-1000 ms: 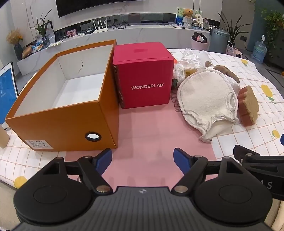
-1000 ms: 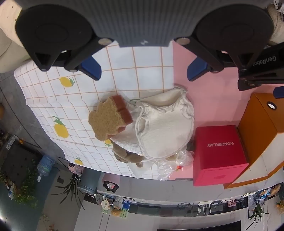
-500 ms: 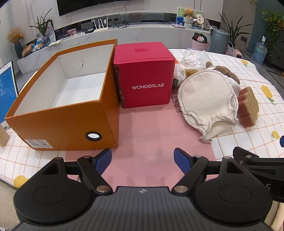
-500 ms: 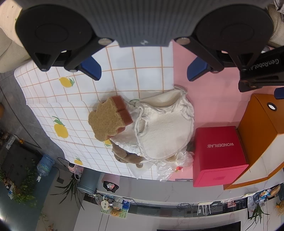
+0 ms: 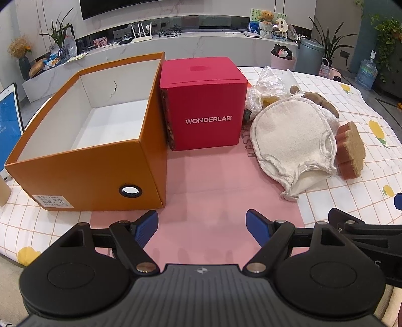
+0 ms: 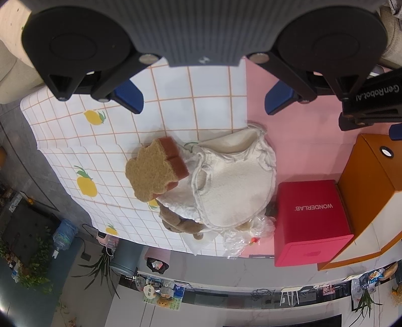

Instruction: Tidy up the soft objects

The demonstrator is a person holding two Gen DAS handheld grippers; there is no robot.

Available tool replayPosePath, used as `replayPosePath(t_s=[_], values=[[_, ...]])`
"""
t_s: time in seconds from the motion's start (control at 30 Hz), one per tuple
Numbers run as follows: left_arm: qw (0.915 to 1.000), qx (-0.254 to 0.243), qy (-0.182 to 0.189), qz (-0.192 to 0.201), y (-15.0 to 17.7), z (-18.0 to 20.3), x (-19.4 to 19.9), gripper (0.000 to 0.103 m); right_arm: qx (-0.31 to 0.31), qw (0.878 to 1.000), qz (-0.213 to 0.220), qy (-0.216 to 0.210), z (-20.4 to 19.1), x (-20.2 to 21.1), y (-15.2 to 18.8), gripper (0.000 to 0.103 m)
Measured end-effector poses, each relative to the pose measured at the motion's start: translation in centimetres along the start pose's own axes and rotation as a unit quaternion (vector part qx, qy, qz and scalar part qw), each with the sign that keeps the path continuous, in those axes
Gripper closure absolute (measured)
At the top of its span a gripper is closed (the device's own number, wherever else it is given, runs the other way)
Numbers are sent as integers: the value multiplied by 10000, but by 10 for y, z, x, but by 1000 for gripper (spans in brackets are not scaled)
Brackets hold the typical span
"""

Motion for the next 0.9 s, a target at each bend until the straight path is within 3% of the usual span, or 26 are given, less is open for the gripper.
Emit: replayPosePath(t_s=[0.9], values=[[10000,-24,36,-25,1,-1,-2,10,11,10000,-8,1,-1,-2,1,3]])
Point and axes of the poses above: each gripper's, at about its wrist camera, not at the fingertips, and x roughly against the way its jaws point, z to its right, y to its underside, the point moved 6 cm from there along -x, roughly the way its jaws point, and after that the axes turned 15 degrees about x, right-handed, at the moved point
